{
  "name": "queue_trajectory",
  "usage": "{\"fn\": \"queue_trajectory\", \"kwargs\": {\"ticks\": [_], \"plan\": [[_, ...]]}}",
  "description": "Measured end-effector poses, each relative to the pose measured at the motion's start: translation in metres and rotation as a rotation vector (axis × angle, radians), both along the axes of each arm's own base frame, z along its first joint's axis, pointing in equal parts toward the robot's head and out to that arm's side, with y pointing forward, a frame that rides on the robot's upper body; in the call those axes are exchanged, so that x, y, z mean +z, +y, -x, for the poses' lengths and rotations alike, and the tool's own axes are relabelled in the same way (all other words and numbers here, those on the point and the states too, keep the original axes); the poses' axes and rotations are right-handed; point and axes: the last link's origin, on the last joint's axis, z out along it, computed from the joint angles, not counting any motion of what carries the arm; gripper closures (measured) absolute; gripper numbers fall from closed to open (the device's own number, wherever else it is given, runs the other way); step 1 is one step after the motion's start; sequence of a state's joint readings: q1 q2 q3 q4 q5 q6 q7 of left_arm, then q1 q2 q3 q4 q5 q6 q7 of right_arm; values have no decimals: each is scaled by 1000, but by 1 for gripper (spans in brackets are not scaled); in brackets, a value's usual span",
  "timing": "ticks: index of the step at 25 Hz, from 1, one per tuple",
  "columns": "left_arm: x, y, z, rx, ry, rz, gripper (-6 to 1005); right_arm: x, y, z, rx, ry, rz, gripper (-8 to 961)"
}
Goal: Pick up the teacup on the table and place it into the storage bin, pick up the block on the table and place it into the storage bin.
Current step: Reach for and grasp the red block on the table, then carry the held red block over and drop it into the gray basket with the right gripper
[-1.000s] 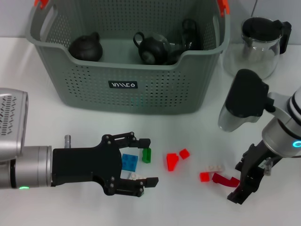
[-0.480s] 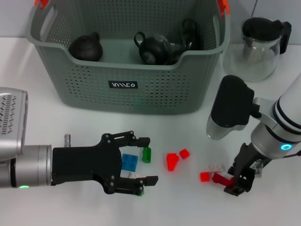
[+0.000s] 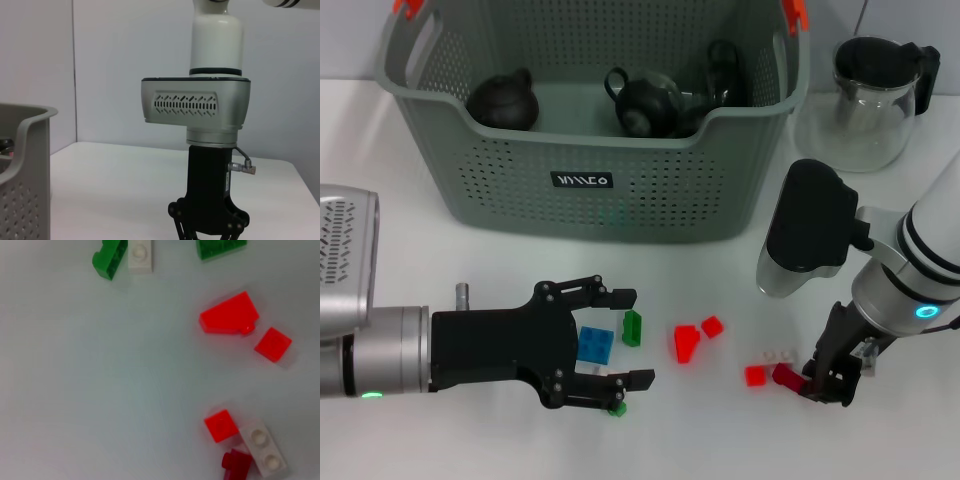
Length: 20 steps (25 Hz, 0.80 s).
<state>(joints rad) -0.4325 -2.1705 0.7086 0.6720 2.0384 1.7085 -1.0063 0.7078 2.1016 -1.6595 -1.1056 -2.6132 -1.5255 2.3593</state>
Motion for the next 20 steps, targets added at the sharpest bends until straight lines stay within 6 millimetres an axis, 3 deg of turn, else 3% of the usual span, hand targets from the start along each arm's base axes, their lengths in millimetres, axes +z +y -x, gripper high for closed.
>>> {"fn": "queue_trajectory", "kwargs": {"ticks": [2,6,12,15,20], "plan": [[0,0,0,1,0,0,138,1,0,1,2,2,-2,763],[0,-1,0,-1,-4,2,138,12,1,8,5,25,-24,762],[2,-2,3,11,-7,-6,137,49,-1,27,16,86,-64,763],[3,-3,5,21,-9,-12,137,69,-2,43,47,148,-78,763],[4,-3,6,24,-7,-14,138,91,5,90,130,365,-70,762]]}}
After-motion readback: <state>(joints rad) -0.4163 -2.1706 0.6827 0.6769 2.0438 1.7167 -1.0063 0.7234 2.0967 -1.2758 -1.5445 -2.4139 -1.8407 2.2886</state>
